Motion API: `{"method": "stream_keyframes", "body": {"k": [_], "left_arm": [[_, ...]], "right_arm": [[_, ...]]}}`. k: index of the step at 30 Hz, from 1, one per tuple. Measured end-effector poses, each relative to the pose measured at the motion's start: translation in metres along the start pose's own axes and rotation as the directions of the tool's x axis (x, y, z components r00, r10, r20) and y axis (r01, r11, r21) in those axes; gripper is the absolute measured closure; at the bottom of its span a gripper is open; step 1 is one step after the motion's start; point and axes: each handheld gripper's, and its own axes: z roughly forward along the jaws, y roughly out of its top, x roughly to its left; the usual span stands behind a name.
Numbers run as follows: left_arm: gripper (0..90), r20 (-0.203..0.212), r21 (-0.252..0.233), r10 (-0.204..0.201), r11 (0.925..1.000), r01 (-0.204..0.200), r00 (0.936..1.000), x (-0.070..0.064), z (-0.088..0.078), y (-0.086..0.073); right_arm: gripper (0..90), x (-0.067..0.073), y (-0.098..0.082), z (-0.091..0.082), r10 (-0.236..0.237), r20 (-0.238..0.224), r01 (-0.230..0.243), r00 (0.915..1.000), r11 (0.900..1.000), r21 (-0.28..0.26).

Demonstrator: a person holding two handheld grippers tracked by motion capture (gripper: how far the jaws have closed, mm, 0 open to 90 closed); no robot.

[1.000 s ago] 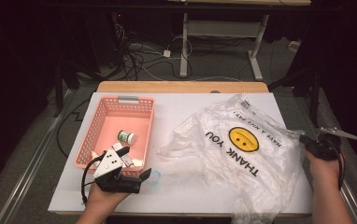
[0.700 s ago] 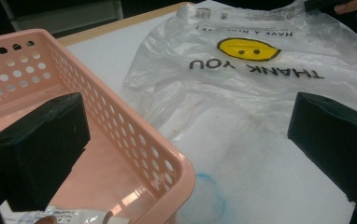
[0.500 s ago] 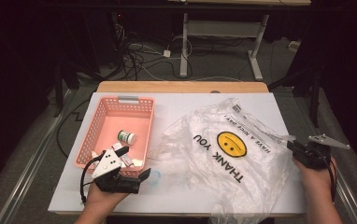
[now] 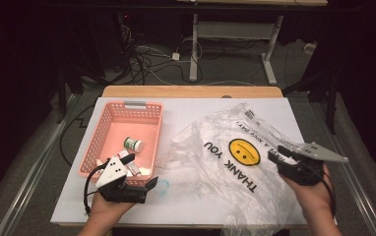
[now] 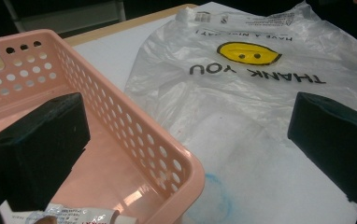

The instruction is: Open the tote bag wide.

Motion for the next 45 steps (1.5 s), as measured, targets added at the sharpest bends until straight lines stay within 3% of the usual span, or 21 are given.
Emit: {"method": "stream_keyframes", "body": {"k": [3, 5, 6, 7, 8, 11, 17, 21, 22, 24, 25, 26, 27, 28, 30, 31, 34, 38, 39, 40, 45], "left_arm": [[0.0, -0.001, -0.004, -0.003, 1.0000, 0.003, 1.0000, 0.001, 0.000, 0.000], [0.0, -0.002, -0.004, -0.007, 1.0000, 0.007, 1.0000, 0.002, 0.000, 0.000], [0.0, -0.001, -0.003, -0.008, 1.0000, 0.008, 1.0000, 0.002, 0.000, -0.001], [0.0, -0.001, -0.002, -0.008, 1.0000, 0.008, 1.0000, 0.002, 0.001, -0.001], [0.0, 0.000, -0.001, -0.008, 1.0000, 0.008, 1.0000, 0.003, 0.001, -0.001], [0.0, 0.001, -0.001, -0.008, 1.0000, 0.008, 1.0000, 0.003, 0.000, -0.001], [0.0, -0.002, -0.002, -0.020, 0.9998, 0.020, 0.9998, 0.006, 0.000, -0.003], [0.0, 0.000, 0.005, -0.020, 0.9998, 0.020, 0.9998, 0.005, 0.001, -0.003], [0.0, 0.001, 0.006, -0.019, 0.9998, 0.019, 0.9998, 0.005, 0.001, -0.003], [0.0, 0.002, 0.006, -0.017, 0.9998, 0.017, 0.9999, 0.004, 0.002, -0.003], [0.0, 0.002, 0.006, -0.016, 0.9999, 0.016, 0.9999, 0.004, 0.002, -0.003], [0.0, 0.001, 0.006, -0.016, 0.9999, 0.015, 0.9999, 0.004, 0.002, -0.003], [0.0, 0.001, 0.006, -0.015, 0.9999, 0.015, 0.9999, 0.004, 0.002, -0.003], [0.0, 0.001, 0.008, -0.017, 0.9998, 0.017, 0.9999, 0.004, 0.002, -0.003], [0.0, 0.002, 0.009, -0.019, 0.9998, 0.019, 0.9998, 0.005, 0.003, -0.003], [0.0, 0.003, 0.010, -0.018, 0.9998, 0.018, 0.9998, 0.005, 0.003, -0.003], [0.0, 0.003, 0.009, -0.015, 0.9998, 0.015, 0.9999, 0.005, 0.002, -0.003], [0.0, 0.005, 0.006, -0.012, 0.9999, 0.012, 0.9999, 0.003, 0.002, -0.002], [0.0, 0.005, 0.006, -0.012, 0.9999, 0.012, 0.9999, 0.003, 0.002, -0.002], [0.0, 0.006, 0.006, -0.011, 0.9999, 0.011, 0.9999, 0.003, 0.002, -0.002], [0.0, 0.009, 0.007, -0.011, 0.9999, 0.011, 0.9999, 0.002, 0.004, -0.002]], "right_arm": [[55.4, 0.026, -0.002, 0.017, -0.016, -0.079, 0.018, 0.9967, 1.000, 0.026], [55.5, 0.032, -0.002, 0.021, -0.021, -0.093, 0.024, 0.9955, 0.999, 0.035], [56.0, 0.049, -0.002, 0.031, -0.051, -0.135, 0.060, 0.9895, 0.996, 0.063], [56.0, 0.049, -0.002, 0.031, -0.051, -0.135, 0.060, 0.9895, 0.996, 0.063], [56.0, 0.064, -0.001, 0.040, -0.070, -0.172, 0.085, 0.9826, 0.993, 0.081], [56.5, 0.084, 0.002, 0.053, -0.109, -0.211, 0.132, 0.9714, 0.986, 0.100], [57.9, 0.116, 0.001, 0.072, -0.165, -0.282, 0.208, 0.9452, 0.970, 0.129], [56.1, 0.125, -0.010, 0.084, -0.163, -0.316, 0.228, 0.9346, 0.957, 0.180], [54.0, 0.125, -0.017, 0.092, -0.141, -0.331, 0.223, 0.9329, 0.949, 0.223], [54.1, 0.125, -0.020, 0.095, -0.140, -0.333, 0.226, 0.9325, 0.945, 0.235], [54.2, 0.126, -0.023, 0.098, -0.142, -0.333, 0.233, 0.9321, 0.939, 0.253], [58.3, 0.128, -0.030, 0.102, -0.155, -0.337, 0.257, 0.9288, 0.923, 0.285], [58.3, 0.128, -0.030, 0.102, -0.155, -0.337, 0.257, 0.9288, 0.923, 0.285], [69.4, 0.131, -0.032, 0.100, -0.197, -0.306, 0.284, 0.9317, 0.918, 0.275], [88.0, 0.130, -0.033, 0.099, -0.203, -0.290, 0.284, 0.9354, 0.919, 0.273], [90.0, 0.129, -0.033, 0.099, -0.202, -0.285, 0.281, 0.9370, 0.919, 0.275], [90.0, 0.130, -0.033, 0.099, -0.206, -0.280, 0.285, 0.9377, 0.918, 0.277], [90.0, 0.121, -0.029, 0.105, -0.177, -0.217, 0.233, 0.9602, 0.933, 0.273], [90.0, 0.121, -0.029, 0.105, -0.177, -0.217, 0.233, 0.9602, 0.933, 0.273], [90.0, 0.112, -0.024, 0.109, -0.156, -0.188, 0.203, 0.9697, 0.942, 0.266], [90.0, 0.092, -0.012, 0.122, -0.117, -0.118, 0.143, 0.9861, 0.958, 0.248]]}}
